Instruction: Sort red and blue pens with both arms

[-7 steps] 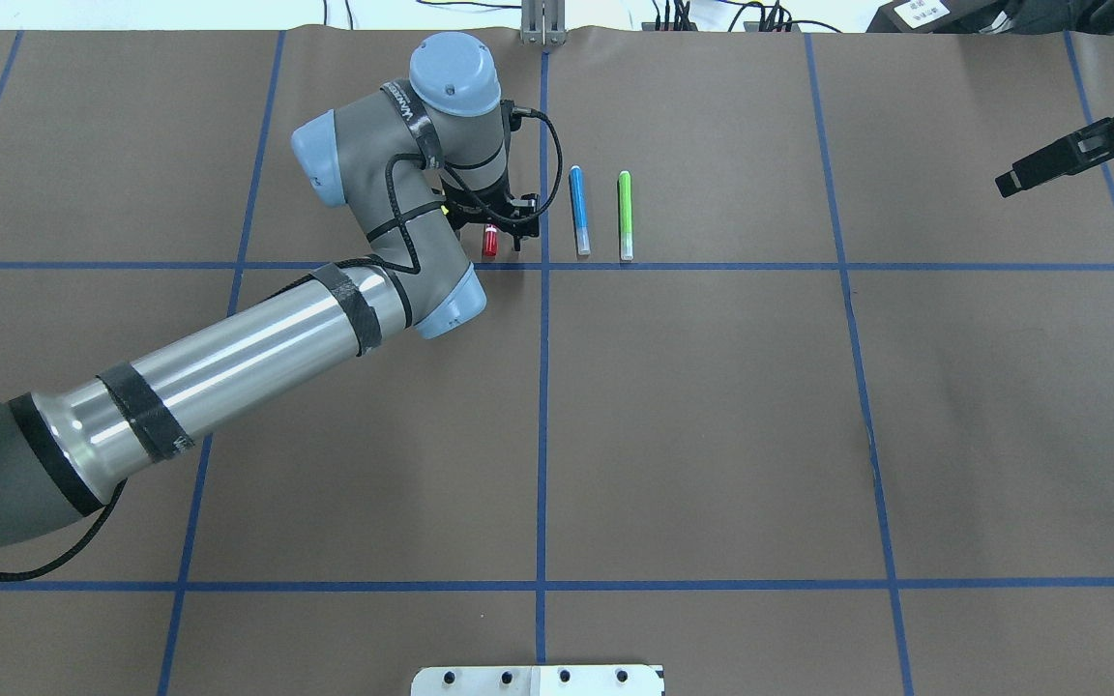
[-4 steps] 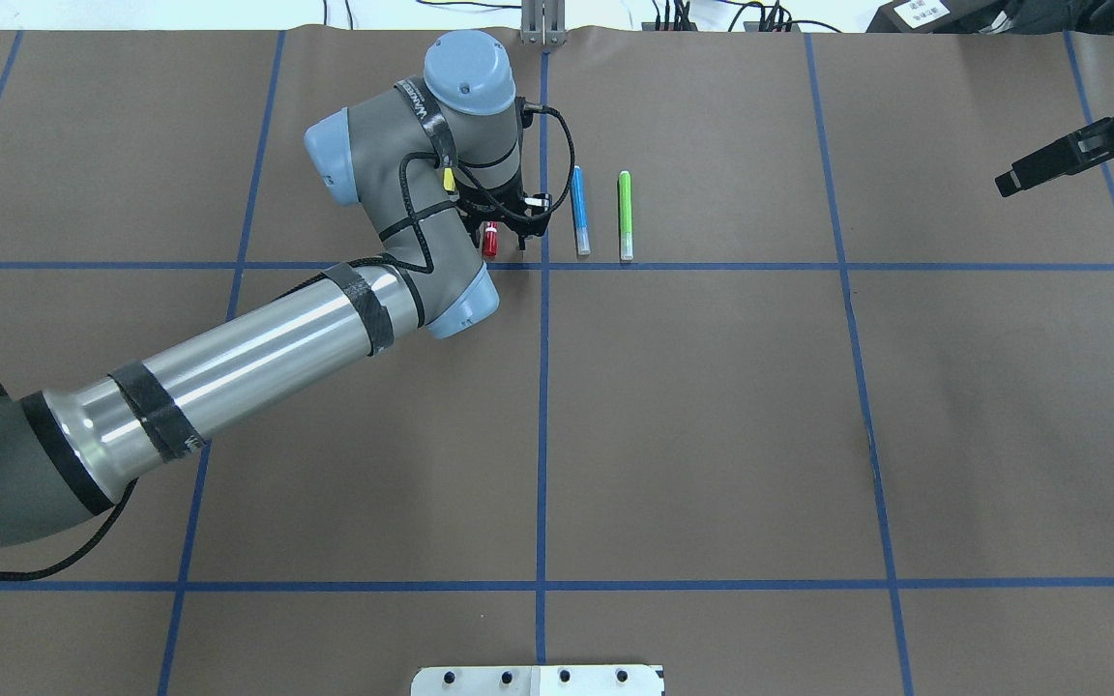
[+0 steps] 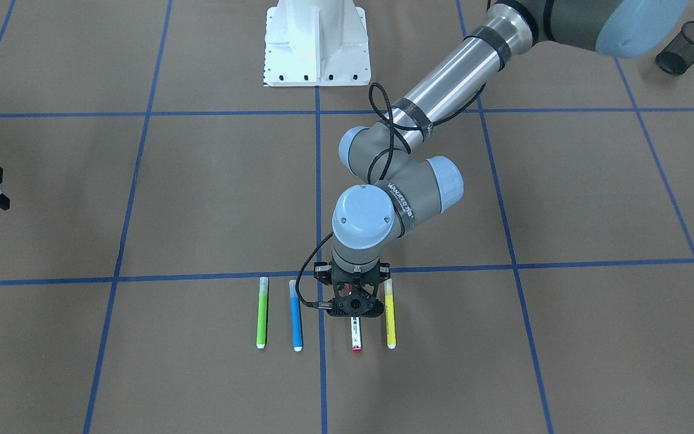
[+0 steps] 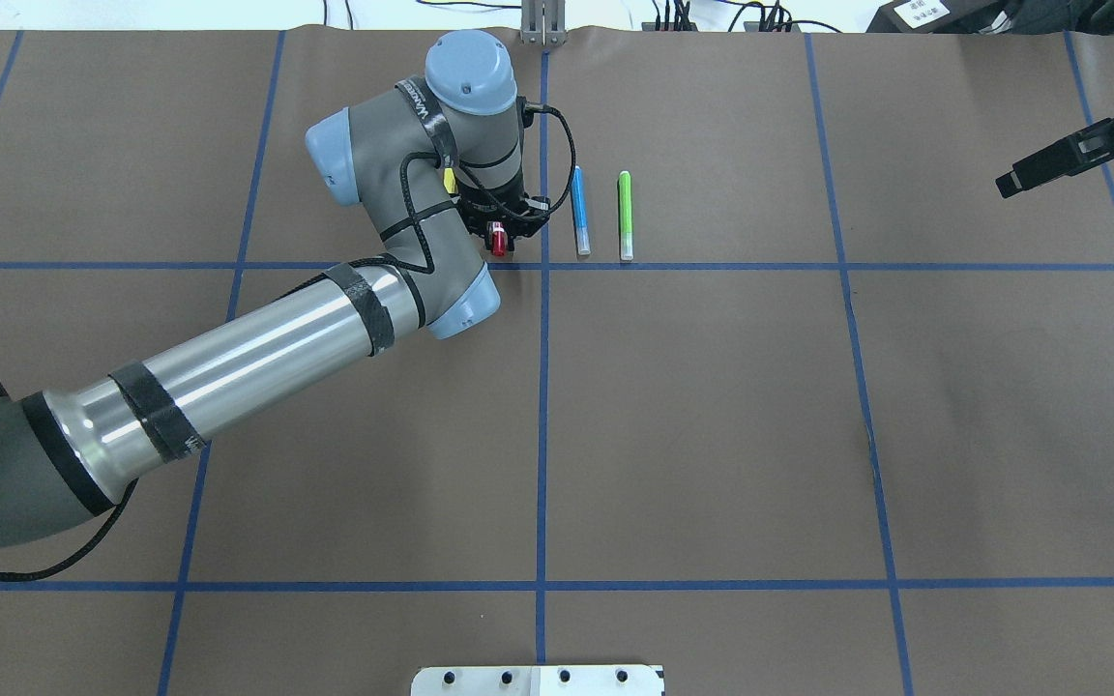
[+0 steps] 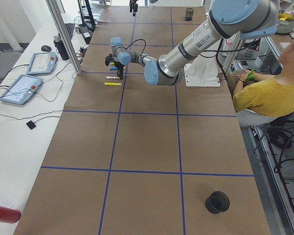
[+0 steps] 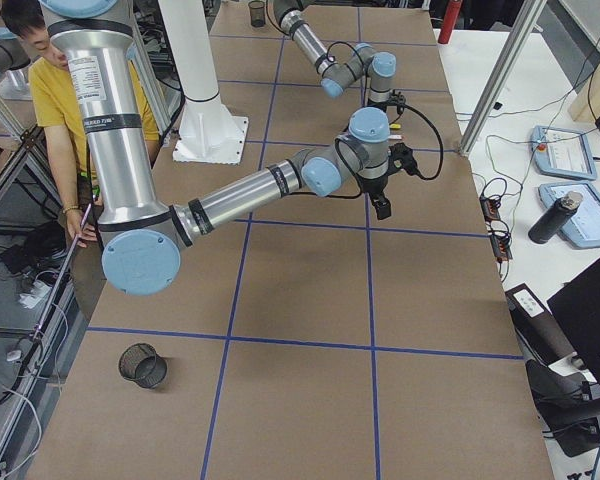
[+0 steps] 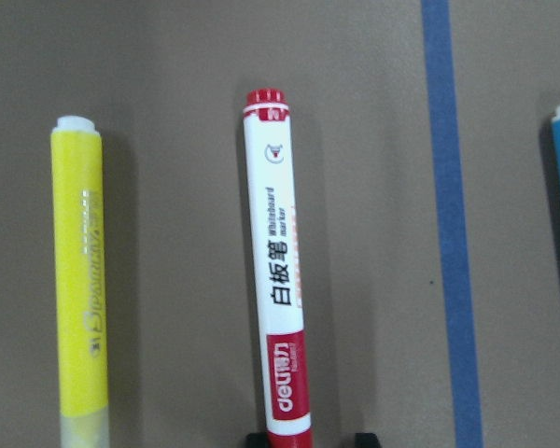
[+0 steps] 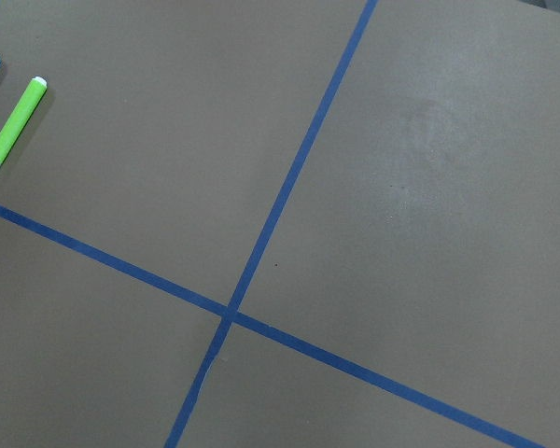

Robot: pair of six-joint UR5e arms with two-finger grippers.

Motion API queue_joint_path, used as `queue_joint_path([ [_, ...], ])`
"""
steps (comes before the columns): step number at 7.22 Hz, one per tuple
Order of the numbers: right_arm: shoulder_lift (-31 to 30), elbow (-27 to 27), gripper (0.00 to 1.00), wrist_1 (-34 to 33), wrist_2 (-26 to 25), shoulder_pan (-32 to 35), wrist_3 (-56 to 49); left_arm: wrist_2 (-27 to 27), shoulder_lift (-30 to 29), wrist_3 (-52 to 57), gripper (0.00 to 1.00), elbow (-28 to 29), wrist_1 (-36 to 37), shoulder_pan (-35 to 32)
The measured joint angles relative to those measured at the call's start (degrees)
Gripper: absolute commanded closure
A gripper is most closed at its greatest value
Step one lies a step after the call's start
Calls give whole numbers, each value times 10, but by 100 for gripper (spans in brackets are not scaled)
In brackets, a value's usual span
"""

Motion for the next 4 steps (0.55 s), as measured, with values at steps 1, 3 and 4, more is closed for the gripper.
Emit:
queue_joint_path([
  [1, 0, 0, 0, 0, 0, -1, 0, 0, 1, 0, 76, -1, 0, 0],
  [3, 0, -1, 0, 0, 0, -2, 0, 0, 2, -1, 100, -2, 1, 0],
  [4, 0, -2, 0, 0, -1, -3, -1, 0, 3, -2, 100, -4, 2, 0],
])
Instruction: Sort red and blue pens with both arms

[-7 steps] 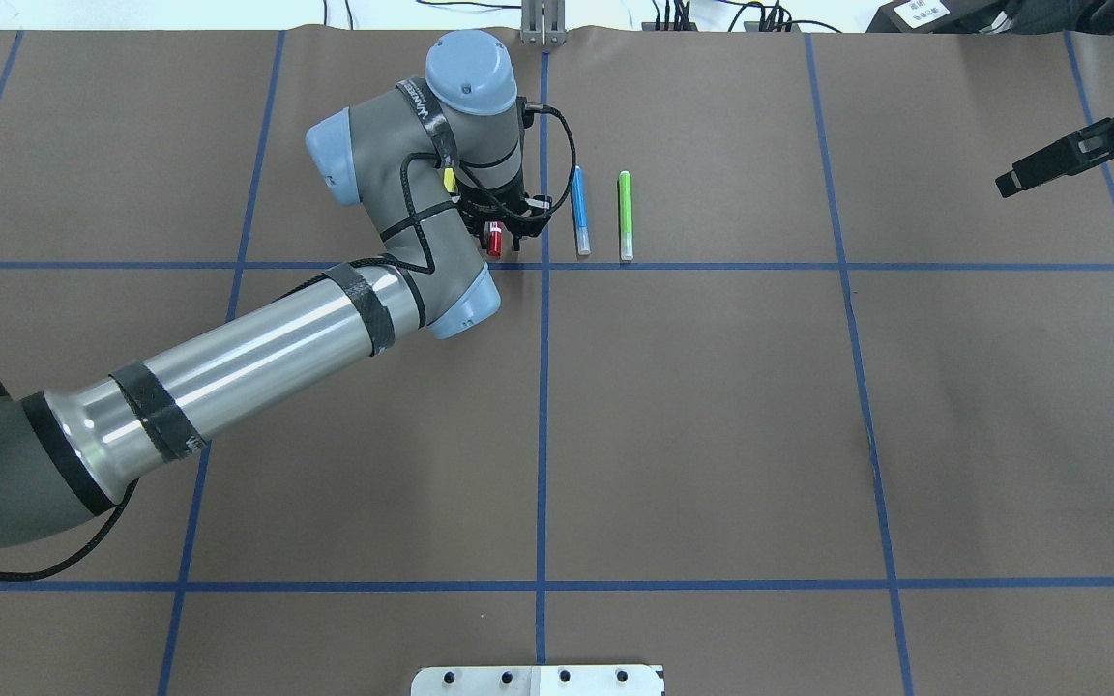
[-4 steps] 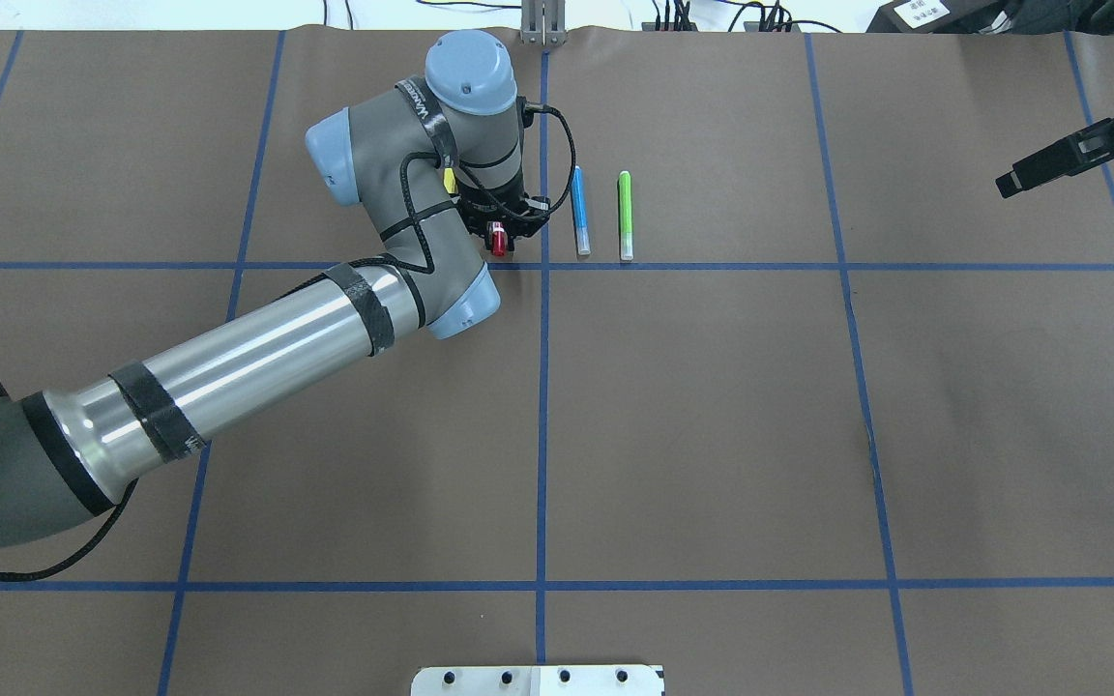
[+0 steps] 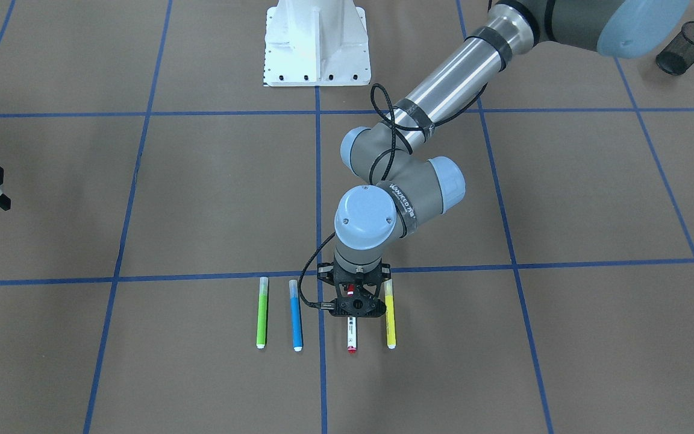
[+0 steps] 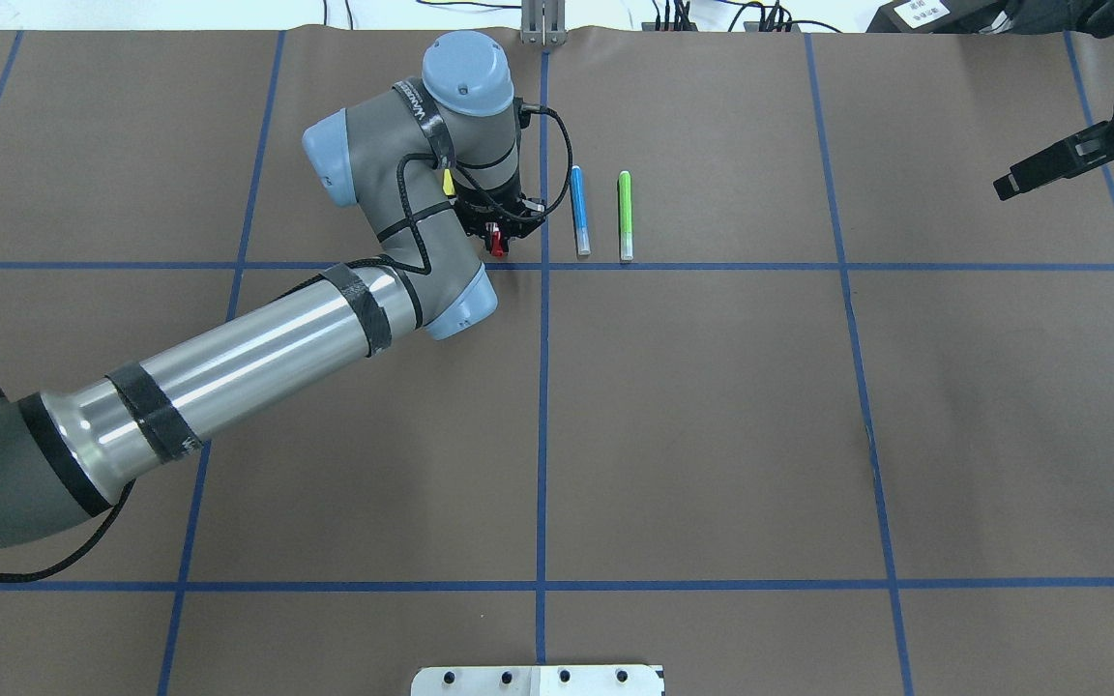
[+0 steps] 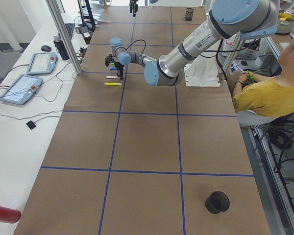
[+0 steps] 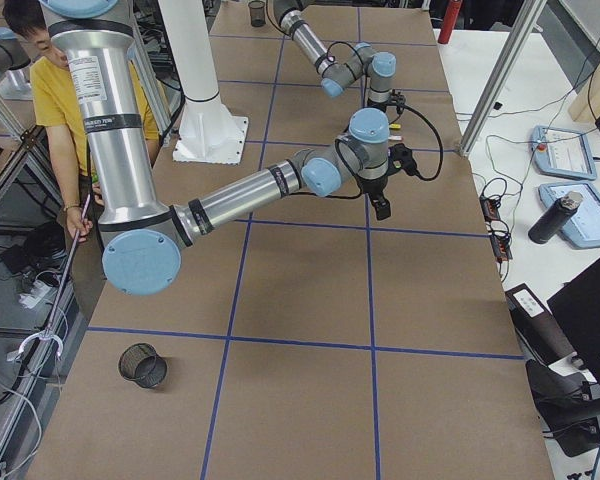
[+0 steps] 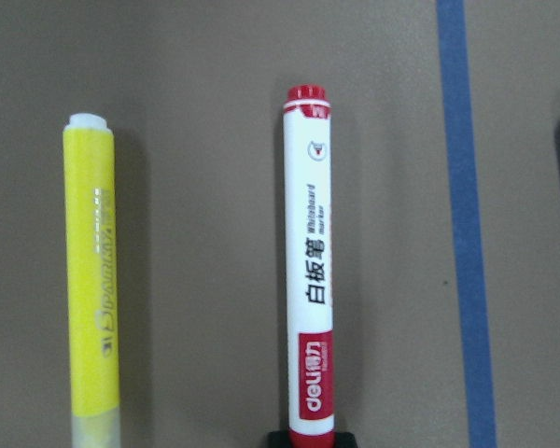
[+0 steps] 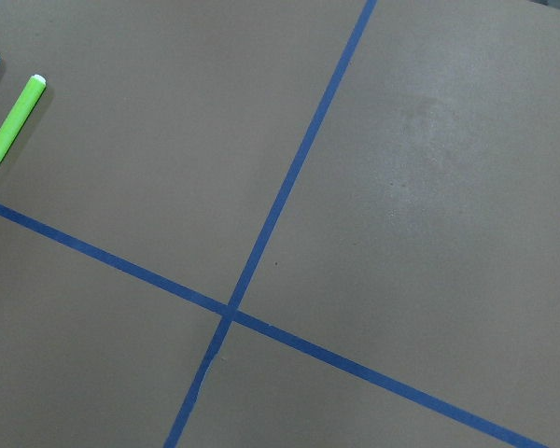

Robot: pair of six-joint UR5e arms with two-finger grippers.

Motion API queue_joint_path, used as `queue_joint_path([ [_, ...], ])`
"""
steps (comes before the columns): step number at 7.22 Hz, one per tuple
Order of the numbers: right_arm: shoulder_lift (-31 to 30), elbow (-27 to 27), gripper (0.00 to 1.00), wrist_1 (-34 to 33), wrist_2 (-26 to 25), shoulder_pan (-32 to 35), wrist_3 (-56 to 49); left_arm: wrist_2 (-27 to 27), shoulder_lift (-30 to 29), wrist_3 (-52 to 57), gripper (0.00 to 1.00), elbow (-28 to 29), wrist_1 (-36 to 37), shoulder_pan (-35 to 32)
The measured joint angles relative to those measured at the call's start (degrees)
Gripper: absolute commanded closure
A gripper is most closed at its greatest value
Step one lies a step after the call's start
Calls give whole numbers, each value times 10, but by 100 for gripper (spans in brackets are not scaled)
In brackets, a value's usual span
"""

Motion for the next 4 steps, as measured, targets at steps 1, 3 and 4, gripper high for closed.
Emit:
queue_joint_path([
  [1, 0, 0, 0, 0, 0, -1, 0, 0, 0, -2, 100, -8, 0, -1],
  [3, 1, 0, 0, 0, 0, -2, 0, 0, 9, -4, 100, -51, 9, -1],
  [4, 1, 0, 0, 0, 0, -3, 0, 0, 19, -2, 100, -92, 34, -2],
])
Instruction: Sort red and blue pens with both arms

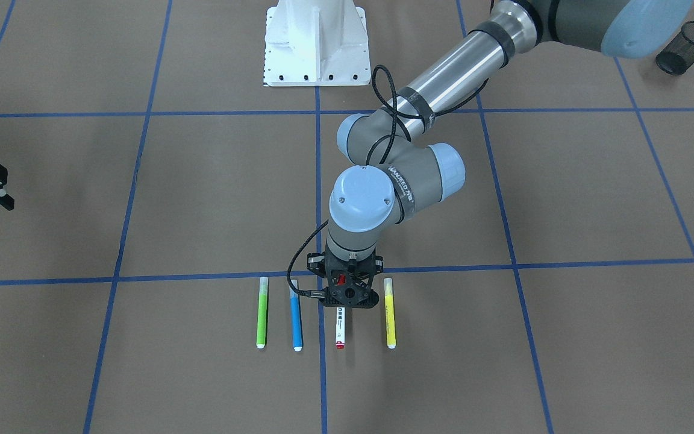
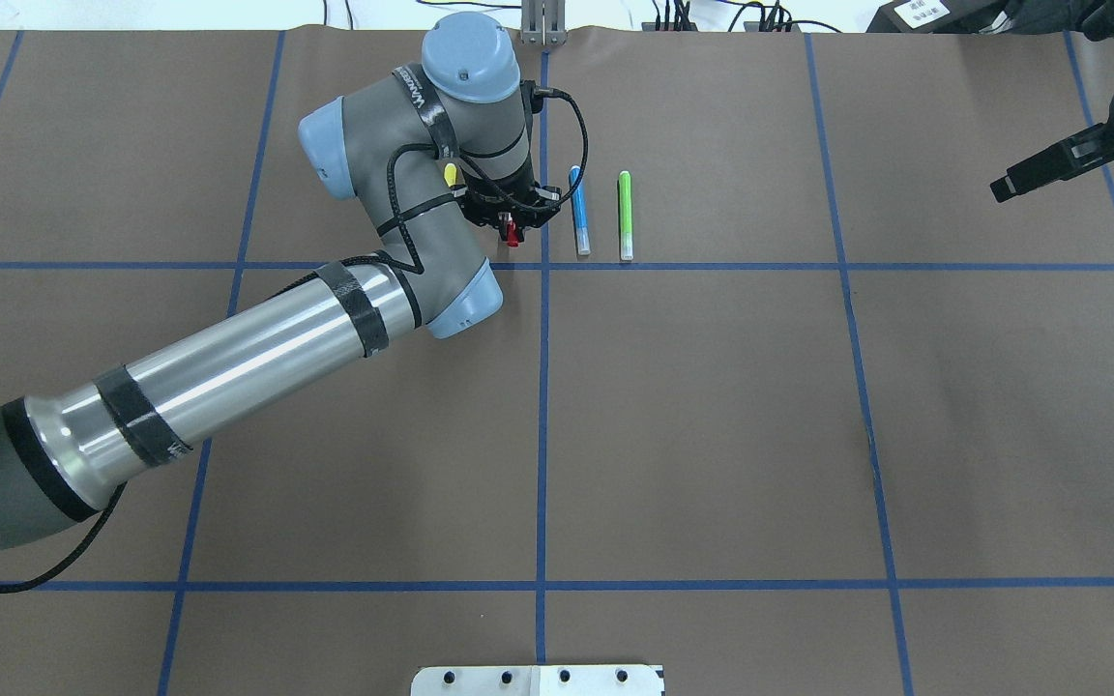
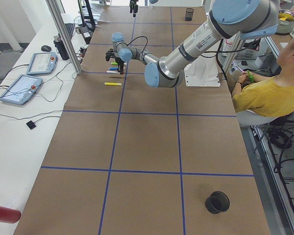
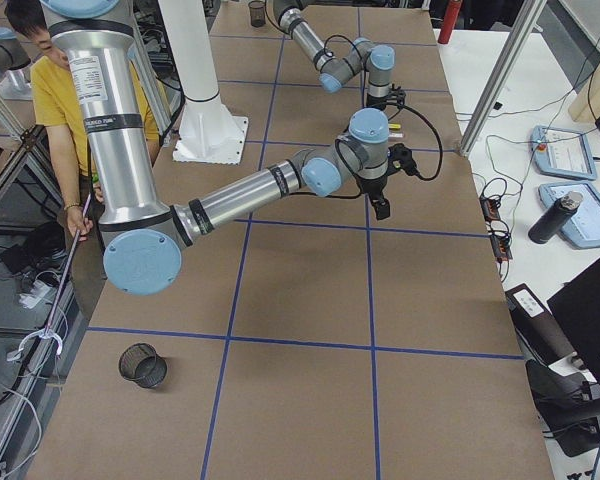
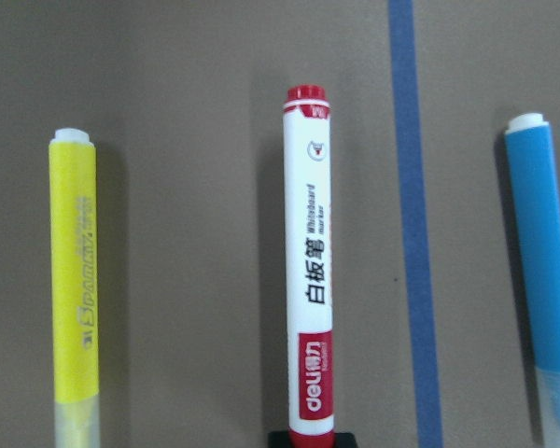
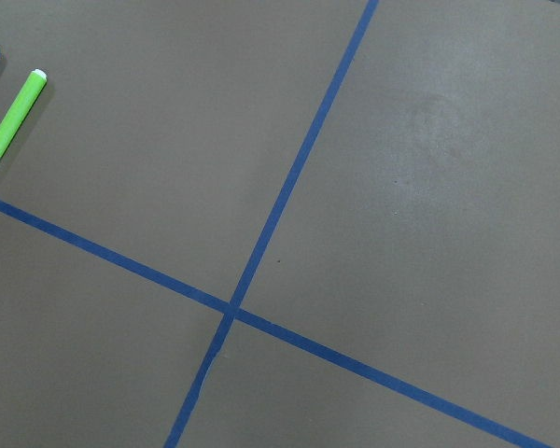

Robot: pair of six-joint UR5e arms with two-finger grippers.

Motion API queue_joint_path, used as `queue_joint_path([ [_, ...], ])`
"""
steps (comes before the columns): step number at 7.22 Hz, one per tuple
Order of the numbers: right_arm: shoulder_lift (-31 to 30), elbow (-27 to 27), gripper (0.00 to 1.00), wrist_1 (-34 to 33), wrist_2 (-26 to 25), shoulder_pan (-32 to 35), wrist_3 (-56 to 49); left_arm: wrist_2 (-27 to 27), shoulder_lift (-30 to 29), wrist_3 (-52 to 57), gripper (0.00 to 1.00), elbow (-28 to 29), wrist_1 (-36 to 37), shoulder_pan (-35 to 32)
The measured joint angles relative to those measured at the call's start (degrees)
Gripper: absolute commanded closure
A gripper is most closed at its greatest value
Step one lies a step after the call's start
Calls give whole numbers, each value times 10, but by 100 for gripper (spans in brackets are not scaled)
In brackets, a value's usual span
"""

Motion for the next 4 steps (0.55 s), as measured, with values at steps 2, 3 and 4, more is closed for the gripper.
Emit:
queue_joint_path([
  [2, 0, 0, 0, 0, 0, 0, -1, 1, 29, 6, 100, -108, 63, -3],
  [3, 0, 1, 0, 1, 0, 0, -1, 1, 47, 11, 100, -171, 107, -10],
  [4, -1, 1, 0, 1, 0, 0, -1, 1, 66, 30, 100, -245, 175, -19],
])
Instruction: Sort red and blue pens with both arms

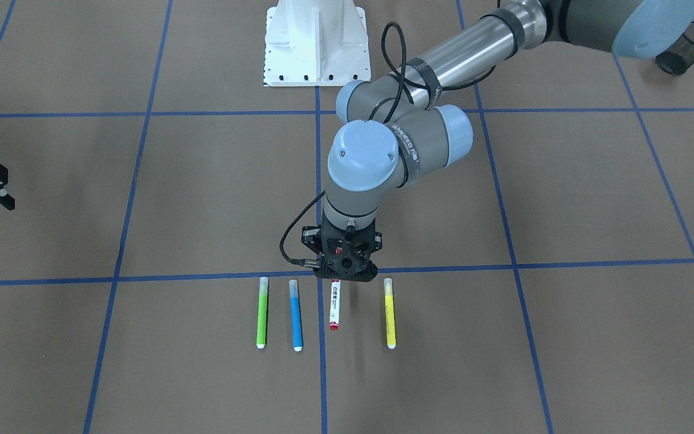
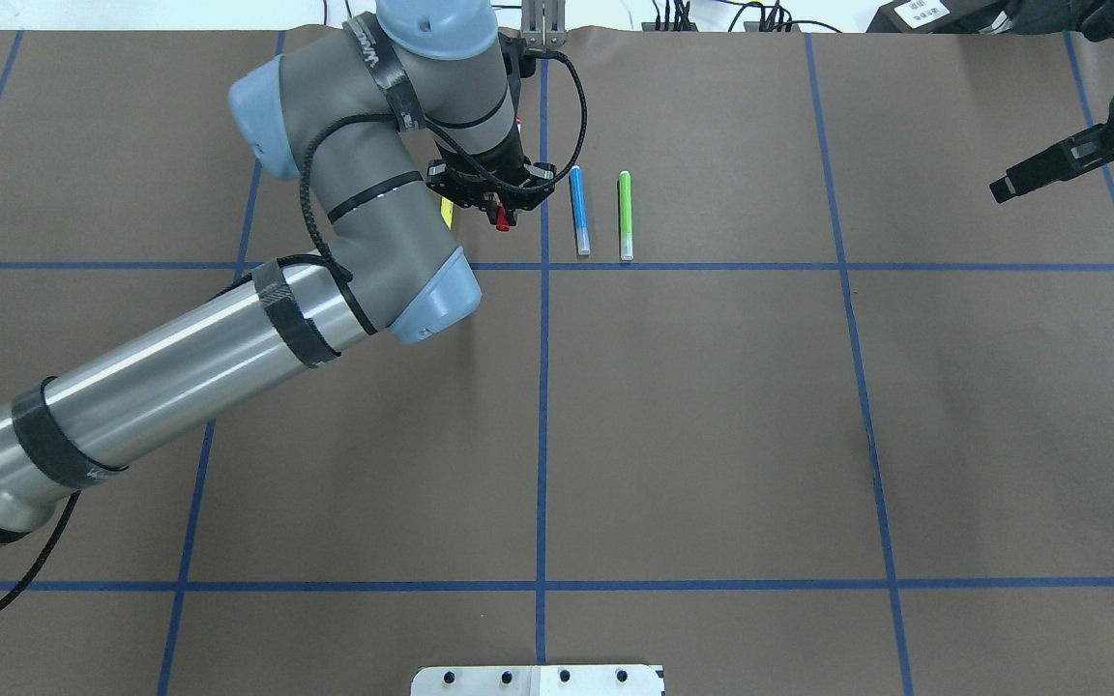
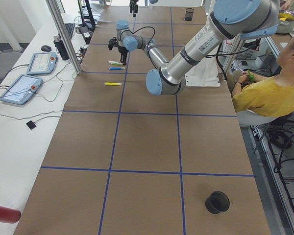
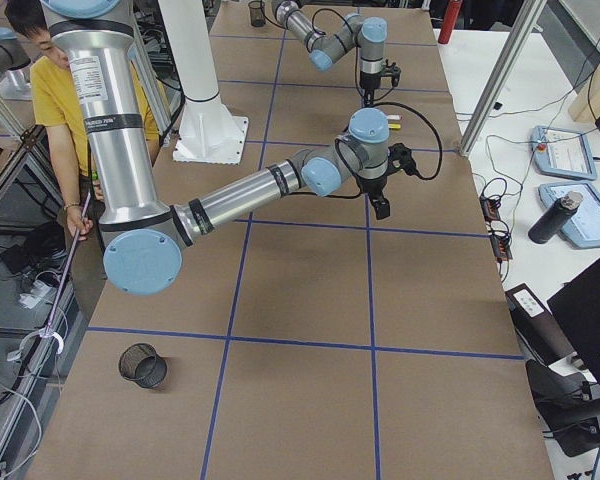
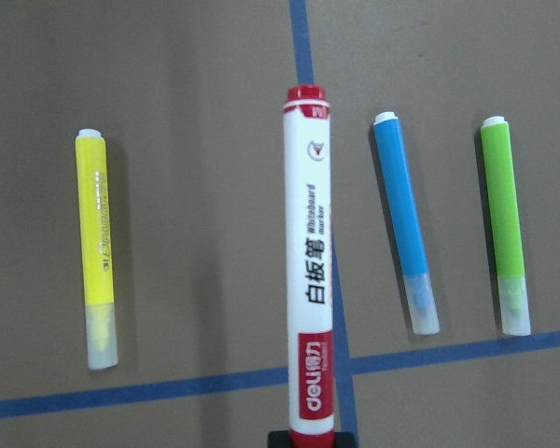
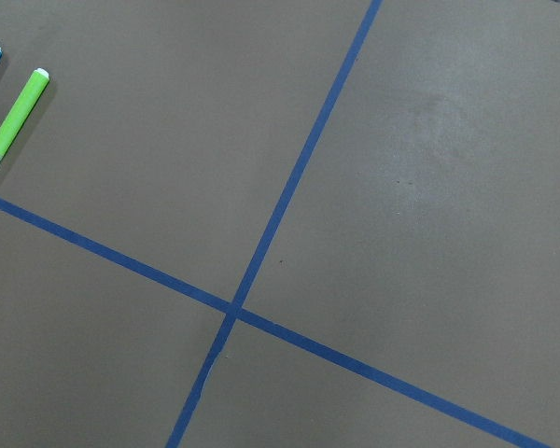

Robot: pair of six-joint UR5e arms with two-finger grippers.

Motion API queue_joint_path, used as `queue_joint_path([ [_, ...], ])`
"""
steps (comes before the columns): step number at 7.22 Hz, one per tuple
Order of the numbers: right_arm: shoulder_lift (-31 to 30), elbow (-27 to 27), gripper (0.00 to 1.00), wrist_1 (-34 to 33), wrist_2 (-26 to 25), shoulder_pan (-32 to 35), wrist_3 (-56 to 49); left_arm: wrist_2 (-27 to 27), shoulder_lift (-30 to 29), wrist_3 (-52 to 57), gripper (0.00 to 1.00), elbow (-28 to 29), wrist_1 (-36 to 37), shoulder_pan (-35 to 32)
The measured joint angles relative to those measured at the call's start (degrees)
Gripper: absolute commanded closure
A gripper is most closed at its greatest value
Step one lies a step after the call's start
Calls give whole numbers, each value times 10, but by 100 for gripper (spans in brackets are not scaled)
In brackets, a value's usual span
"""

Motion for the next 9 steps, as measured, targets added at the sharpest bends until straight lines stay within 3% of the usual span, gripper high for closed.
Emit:
queue_joint_path([
  [3, -3, 1, 0, 0, 0, 0, 0, 1, 114, 106, 100, -277, 203, -44],
  [4, -5, 1, 0, 0, 0, 0, 0, 1, 152, 170, 100, -345, 254, -75],
  [6, -6, 1, 0, 1, 0, 0, 0, 1, 217, 323, 100, -433, 341, -154],
  [9, -7, 1, 0, 1, 0, 0, 0, -1, 358, 527, 100, -503, 378, -310],
])
